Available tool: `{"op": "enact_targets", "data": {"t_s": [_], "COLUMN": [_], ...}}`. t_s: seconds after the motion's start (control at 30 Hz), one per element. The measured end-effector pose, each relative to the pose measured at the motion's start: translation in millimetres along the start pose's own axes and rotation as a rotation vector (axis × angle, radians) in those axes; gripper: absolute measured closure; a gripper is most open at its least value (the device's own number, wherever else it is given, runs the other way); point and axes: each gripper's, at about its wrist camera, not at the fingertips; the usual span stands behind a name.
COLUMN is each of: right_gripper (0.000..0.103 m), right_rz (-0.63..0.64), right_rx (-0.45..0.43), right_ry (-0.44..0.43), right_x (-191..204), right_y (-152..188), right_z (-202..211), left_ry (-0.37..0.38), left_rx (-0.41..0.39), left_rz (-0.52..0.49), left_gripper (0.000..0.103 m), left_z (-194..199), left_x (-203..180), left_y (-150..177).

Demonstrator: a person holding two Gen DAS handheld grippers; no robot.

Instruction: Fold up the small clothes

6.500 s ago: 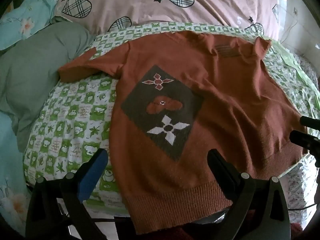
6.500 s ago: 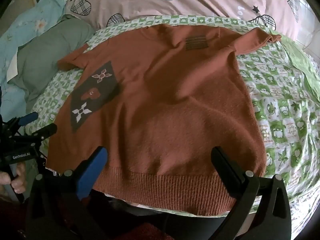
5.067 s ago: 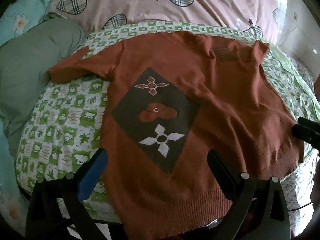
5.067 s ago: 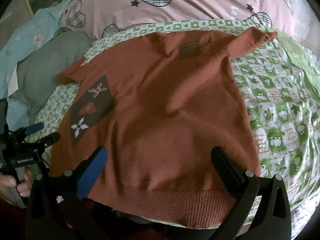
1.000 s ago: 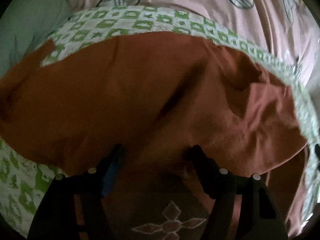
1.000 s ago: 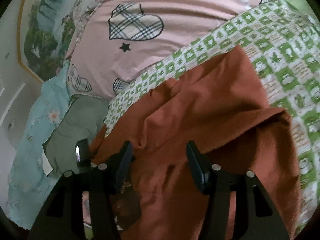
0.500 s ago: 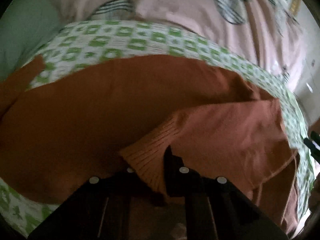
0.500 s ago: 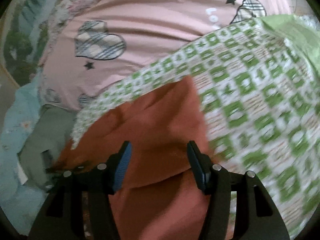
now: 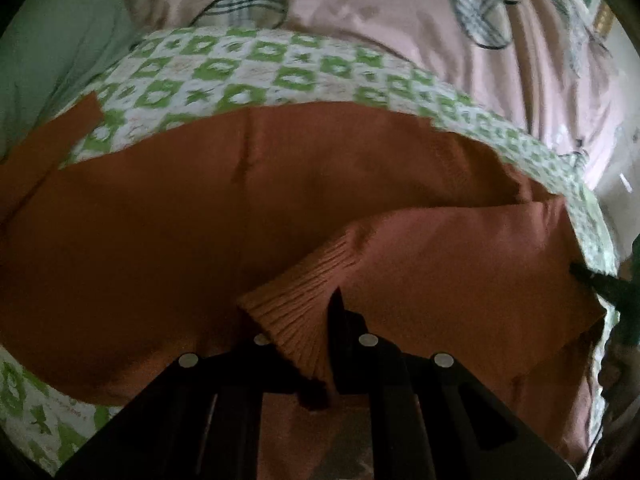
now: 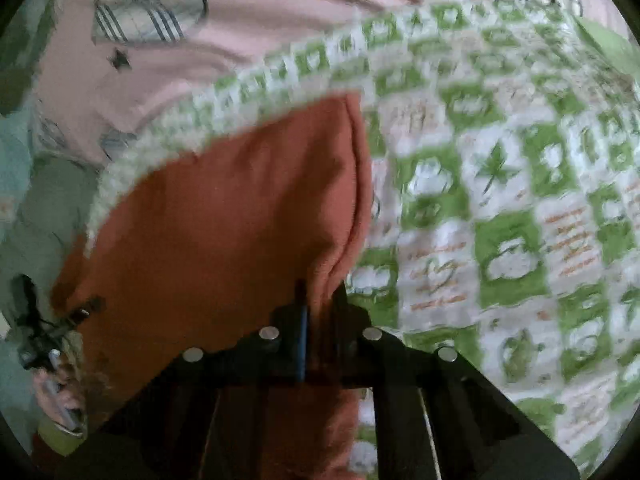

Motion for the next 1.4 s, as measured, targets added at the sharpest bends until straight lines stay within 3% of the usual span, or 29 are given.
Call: {"op": "enact_targets", "data": {"t_s": [0.07, 0.2, 0.3, 0.33, 0.4, 0.47, 0.5, 0.6, 0.73, 0.9, 1.07, 1.13, 1.2, 1.27, 1.4], "right_gripper": [0.092, 0.091, 0.086, 0.086, 0.079, 0.058, 0.056, 0.056, 0.056, 0.054, 0.050, 0.050, 0.049, 0.048, 0.047], "right_rz": [0.035, 0.032, 0.060, 0.054, 0.059, 0.066, 0.054, 0.059, -0.012, -0.030, -0.034, -0.032, -0.030, -0.027, -0.040], "right_rx": [-0.045, 0.047, -0.029, -0.090, -0.113, -0.049, -0.021, 0.061, 0.012, -0.045, -0.009, 0.010, 0.029, 0.043, 0.073], "right_ry": [0.065, 0.129, 0.242, 0.224, 0.124, 0.030, 0.010, 0.095, 0.069, -0.043, -0.145, -0.172, -0.185, -0.191, -0.188], "right_x": [-6, -21, -12, -3, 11, 25, 25, 12, 2, 36, 72, 85, 93, 99, 104], "right_y": [-10, -3, -5, -7, -6, 3, 7, 28, 32, 41, 61, 70, 79, 85, 95], "right_z": [16, -3, 17, 32, 39, 24, 15, -14, 8, 47, 53, 55, 55, 54, 47], "left_ry": [0.060, 0.007, 0.019, 0.022, 0.019, 0.008, 0.005, -0.003, -0.069, -0.185, -0.339, -0.374, -0.476, -0.581, -0.626], "left_rx": [0.010, 0.020, 0.022, 0.022, 0.027, 0.027, 0.026, 0.037, 0.014, -0.036, -0.038, -0.051, -0.072, -0.125, -0.084], "left_rz": [-0.003, -0.073, -0.056, -0.056, -0.051, -0.042, -0.040, -0.055, -0.052, -0.010, -0.048, -0.072, -0.121, -0.177, -0.247], "left_gripper": [0.093, 0.093, 0.093, 0.093, 0.093, 0.093, 0.093, 0.086, 0.081, 0.082, 0.080, 0.071, 0.024, 0.017, 0.017], "left_z": [-1, -14, -13, -13, -13, -14, -14, -11, 15, 49, 62, 62, 59, 57, 35], "left_x": [-12, -30, -26, -24, -21, -19, -18, -14, 12, 59, 99, 110, 120, 130, 150], "left_y": [1, 10, 8, 6, 6, 6, 6, 10, 10, 5, -10, -21, -36, -51, -71]}}
Point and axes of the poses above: each gripper's, at about its wrist camera, not at the fingertips, and z roughly against the way its jaws point, x to its left, y to its underside, and after that the axes turned 14 degrees about -x, right-handed
